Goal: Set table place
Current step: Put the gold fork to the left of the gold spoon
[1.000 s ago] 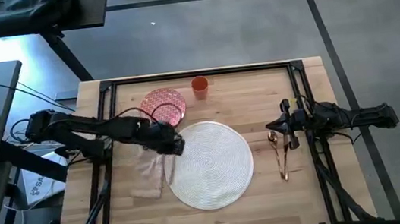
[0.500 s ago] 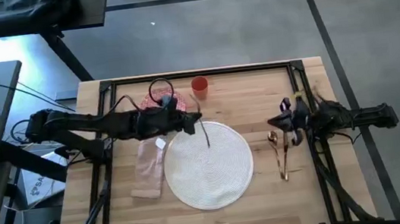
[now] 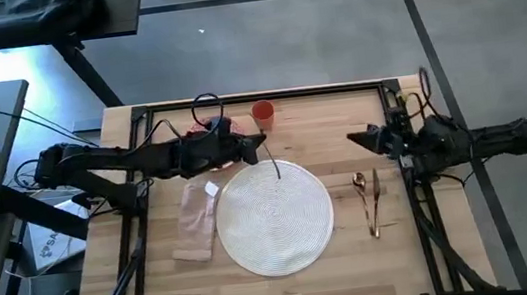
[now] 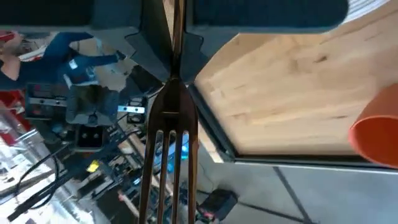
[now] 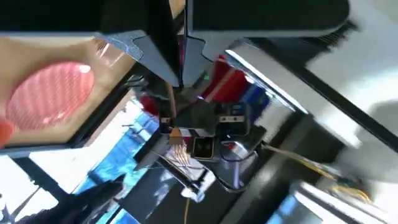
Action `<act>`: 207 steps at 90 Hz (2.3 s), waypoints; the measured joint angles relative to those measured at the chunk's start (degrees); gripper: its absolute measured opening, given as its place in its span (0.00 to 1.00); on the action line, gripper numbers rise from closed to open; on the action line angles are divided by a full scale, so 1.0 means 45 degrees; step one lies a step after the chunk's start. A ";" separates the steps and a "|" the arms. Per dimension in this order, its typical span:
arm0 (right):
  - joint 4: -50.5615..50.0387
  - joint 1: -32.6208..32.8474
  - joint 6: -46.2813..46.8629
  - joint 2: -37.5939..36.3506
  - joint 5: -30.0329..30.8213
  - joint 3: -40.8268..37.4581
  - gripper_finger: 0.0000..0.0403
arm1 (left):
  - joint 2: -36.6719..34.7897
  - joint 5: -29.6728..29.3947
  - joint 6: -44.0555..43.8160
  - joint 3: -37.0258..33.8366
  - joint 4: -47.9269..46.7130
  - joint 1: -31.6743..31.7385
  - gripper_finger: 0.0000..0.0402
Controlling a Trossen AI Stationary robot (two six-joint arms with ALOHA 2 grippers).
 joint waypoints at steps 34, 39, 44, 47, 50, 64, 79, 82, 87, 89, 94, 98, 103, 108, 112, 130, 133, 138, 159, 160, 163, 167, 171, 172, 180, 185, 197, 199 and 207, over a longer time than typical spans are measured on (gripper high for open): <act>-0.2516 -0.0219 -0.3450 0.6894 -0.2325 0.7066 0.00 | 0.0000 -0.0016 0.0561 0.0000 0.0575 -0.0002 0.01; -0.4547 -0.0219 -0.4068 0.7592 -0.1823 0.8382 0.00 | 0.0000 -0.0017 0.0628 0.0000 0.0574 -0.0002 0.01; -0.6655 -0.0223 -0.4806 0.8296 -0.1343 0.9671 0.01 | 0.0000 -0.0016 0.0633 0.0000 0.0568 -0.0002 0.01; -0.7860 -0.0223 -0.5218 0.8727 -0.1061 1.0427 0.02 | 0.0000 -0.0021 0.0634 0.0000 0.0581 -0.0002 0.01; -0.9017 -0.0203 -0.5564 0.9159 -0.0767 1.1136 0.04 | 0.0000 -0.0016 0.0643 0.0000 0.0601 -0.0002 0.01; -1.1935 0.0005 -0.7005 1.1037 -0.0207 1.3664 0.19 | 0.0000 -0.0021 0.0644 0.0000 0.1019 -0.0002 0.01; -1.2463 0.0375 -0.7511 1.2512 0.0786 1.5152 0.36 | 0.0000 -0.0016 0.1011 0.0000 0.1186 -0.0002 0.01; -1.2719 0.0425 -0.7273 1.2763 0.1251 1.5405 0.38 | -0.0005 -0.0060 0.1046 0.0000 0.1148 -0.0002 0.01; -1.3244 0.0510 -0.6886 1.3069 0.1918 1.5758 0.39 | 0.0000 -0.0079 0.1046 -0.0005 0.1138 0.0003 0.01; -1.3472 0.0538 -0.6740 1.3186 0.2179 1.5872 0.39 | 0.0002 -0.0073 0.1044 -0.0011 0.1136 0.0005 0.01; -1.4014 0.0586 -0.6432 1.3415 0.2781 1.6071 0.39 | 0.0002 -0.0020 0.1090 -0.0015 0.1188 0.0005 0.01; -1.4204 0.0613 -0.6196 1.3558 0.3094 1.6179 0.38 | -0.0010 0.0063 0.1156 -0.0015 0.1245 -0.0003 0.01; -1.4253 0.0653 -0.5982 1.3586 0.3223 1.6216 0.36 | -0.0010 0.0091 0.1199 -0.0015 0.1245 -0.0009 0.01; -1.4232 0.0669 -0.5682 1.3557 0.3301 1.6216 0.34 | -0.0010 0.0188 0.1196 -0.0015 0.1237 -0.0007 0.01; -1.4201 0.0680 -0.5495 1.3532 0.3307 1.6204 0.33 | -0.0010 0.0205 0.1196 -0.0015 0.1251 -0.0007 0.01; -1.4200 0.0569 -0.5213 1.3537 0.3268 1.6153 0.24 | -0.0010 0.0241 0.1221 -0.0015 0.1300 0.0003 0.01; -1.4197 0.0541 -0.5210 1.3537 0.3226 1.6153 0.21 | -0.0010 0.0241 0.1221 -0.0015 0.1303 0.0000 0.01; -1.4202 0.0494 -0.5121 1.3537 0.3068 1.6153 0.14 | -0.0010 0.0233 0.1225 -0.0015 0.1290 0.0003 0.01; -1.4218 0.0408 -0.4679 1.3605 0.2711 1.6143 0.01 | -0.0005 0.0256 0.1236 -0.0015 0.1307 -0.0002 0.01; -1.4217 0.0408 -0.4635 1.3605 0.2707 1.6143 0.01 | -0.0005 0.0256 0.1273 -0.0015 0.1319 -0.0002 0.01; -1.4211 0.0403 -0.4514 1.3605 0.2707 1.6143 0.00 | -0.0005 0.0256 0.1421 -0.0015 0.1375 -0.0010 0.01; -1.4206 0.0403 -0.4252 1.3577 0.2703 1.6143 0.00 | -0.0005 0.0256 0.1598 -0.0015 0.1439 -0.0021 0.02; -1.4211 0.0402 -0.4033 1.3517 0.2690 1.6142 0.00 | -0.0005 0.0289 0.1827 -0.0015 0.1539 -0.0026 0.03; -1.4208 0.0399 -0.3971 1.3499 0.2681 1.6139 0.00 | -0.0005 0.0305 0.1902 -0.0015 0.1581 -0.0032 0.04; -1.4331 0.0320 -0.3549 1.3225 0.2567 1.6133 0.00 | -0.0041 0.0534 0.2491 -0.0011 0.1887 -0.0042 0.09; -1.4808 0.0206 -0.3165 1.2967 0.2583 1.6133 0.00 | -0.0077 0.0710 0.2822 -0.0005 0.2020 -0.0041 0.14; -1.5990 -0.0148 -0.2549 1.2247 0.2713 1.6083 0.00 | -0.0180 0.1058 0.3308 0.0010 0.1992 -0.0041 0.24; -1.6147 -0.0197 -0.2540 1.2086 0.2688 1.6002 0.00 | -0.0219 0.1064 0.3351 0.0010 0.1948 -0.0041 0.26; -1.6499 -0.0403 -0.2229 1.1200 0.2154 1.5174 0.00 | -0.0325 0.1067 0.3610 0.0010 0.1836 -0.0036 0.30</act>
